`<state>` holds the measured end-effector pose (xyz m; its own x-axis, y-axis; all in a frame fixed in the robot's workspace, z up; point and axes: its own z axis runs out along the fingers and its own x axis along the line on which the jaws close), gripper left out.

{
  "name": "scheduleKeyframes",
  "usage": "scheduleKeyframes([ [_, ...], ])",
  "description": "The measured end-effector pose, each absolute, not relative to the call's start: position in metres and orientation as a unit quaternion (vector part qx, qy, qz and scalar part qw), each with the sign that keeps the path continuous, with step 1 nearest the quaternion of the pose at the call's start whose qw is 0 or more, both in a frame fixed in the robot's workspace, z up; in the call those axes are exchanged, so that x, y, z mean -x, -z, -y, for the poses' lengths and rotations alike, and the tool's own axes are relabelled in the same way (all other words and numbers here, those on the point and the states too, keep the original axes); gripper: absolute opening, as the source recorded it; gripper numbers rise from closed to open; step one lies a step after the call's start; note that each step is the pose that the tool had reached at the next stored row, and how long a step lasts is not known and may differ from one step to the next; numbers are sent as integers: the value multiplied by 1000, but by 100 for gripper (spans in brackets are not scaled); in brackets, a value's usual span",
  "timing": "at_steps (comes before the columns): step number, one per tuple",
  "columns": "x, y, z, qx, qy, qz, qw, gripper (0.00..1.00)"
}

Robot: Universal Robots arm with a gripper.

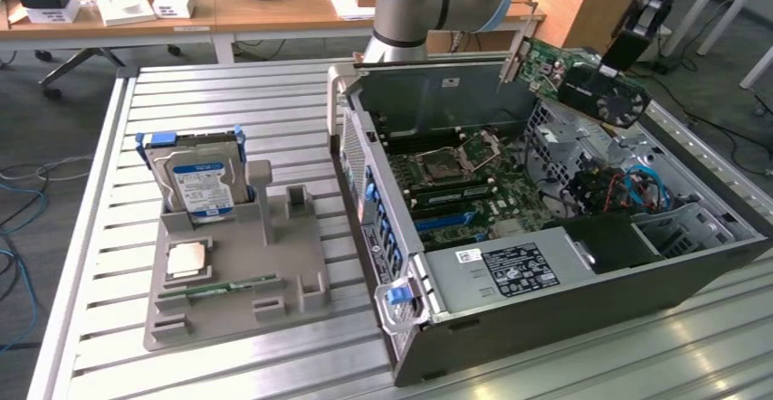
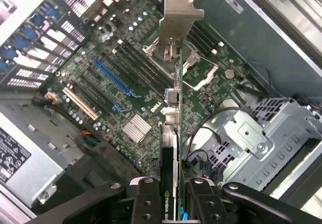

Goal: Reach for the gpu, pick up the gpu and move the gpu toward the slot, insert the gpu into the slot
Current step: 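Insert the gpu into the slot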

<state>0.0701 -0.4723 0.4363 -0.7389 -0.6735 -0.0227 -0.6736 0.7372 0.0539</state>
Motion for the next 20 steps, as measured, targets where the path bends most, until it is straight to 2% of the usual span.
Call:
scheduleKeyframes([
  [20, -70, -433, 472, 524, -29, -851, -4, 26],
])
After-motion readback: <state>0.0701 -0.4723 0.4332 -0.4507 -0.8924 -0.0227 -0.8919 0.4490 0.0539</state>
